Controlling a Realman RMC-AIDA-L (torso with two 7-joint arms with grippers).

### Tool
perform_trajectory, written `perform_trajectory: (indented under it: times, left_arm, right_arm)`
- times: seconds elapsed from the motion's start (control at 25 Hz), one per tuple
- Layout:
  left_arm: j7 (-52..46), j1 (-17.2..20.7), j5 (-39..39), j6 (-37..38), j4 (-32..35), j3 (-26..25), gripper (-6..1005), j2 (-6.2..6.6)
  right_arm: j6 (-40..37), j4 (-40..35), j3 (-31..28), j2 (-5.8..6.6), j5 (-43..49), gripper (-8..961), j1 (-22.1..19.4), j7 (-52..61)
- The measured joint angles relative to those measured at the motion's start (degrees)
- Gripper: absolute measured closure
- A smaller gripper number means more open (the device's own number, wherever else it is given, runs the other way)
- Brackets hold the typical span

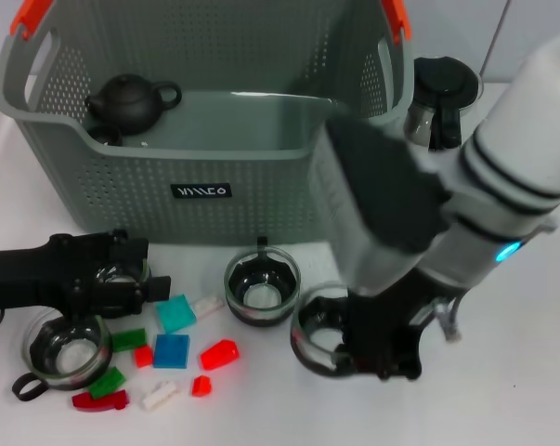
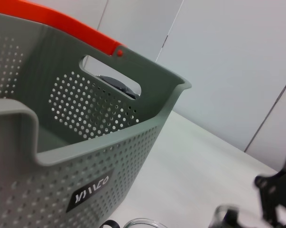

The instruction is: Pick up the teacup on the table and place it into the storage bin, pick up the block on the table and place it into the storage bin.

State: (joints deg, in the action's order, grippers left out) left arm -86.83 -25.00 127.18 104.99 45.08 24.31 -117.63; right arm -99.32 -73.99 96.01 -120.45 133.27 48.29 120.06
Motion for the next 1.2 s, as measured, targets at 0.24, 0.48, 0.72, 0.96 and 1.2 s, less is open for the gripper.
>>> perform_trajectory:
  times: [0.24, 0.48, 0.72, 0.96, 1.2]
  left_arm:
    - [0.65, -0.22, 0.0, -0.91, -1.07, -0.34, 140, 0.03]
    - [1.79, -0.18, -0.04, -1.32, -1.92, -2.03, 140, 0.15]
    - [2.72, -0.21, -0.09, -1.41, -2.98, -2.74, 140, 0.21]
    - [3.05, -0.25, -0.09, -1.41, -3.71, -3.8, 140, 0.0]
    - [3.58, -0.13, -0.09, -1.39, -4.18, -4.42, 140, -0.25]
  right_arm:
    - [-8.54, -10.6, -11.56, 0.19, -2.47, 901, 1.45, 0.76]
    - [-13.32, -12.24, -26.62, 0.27, -11.54, 901, 5.74, 0.09]
    - [-6.5, -12.11, -34.62, 0.37, -13.03, 901, 7.72, -0.29]
    - [13.46, -6.23, -30.67, 0.3, -6.79, 900, 8.09, 2.88]
    - [29.4, 8.37, -26.2, 0.35, -2.89, 900, 12.29, 2.74]
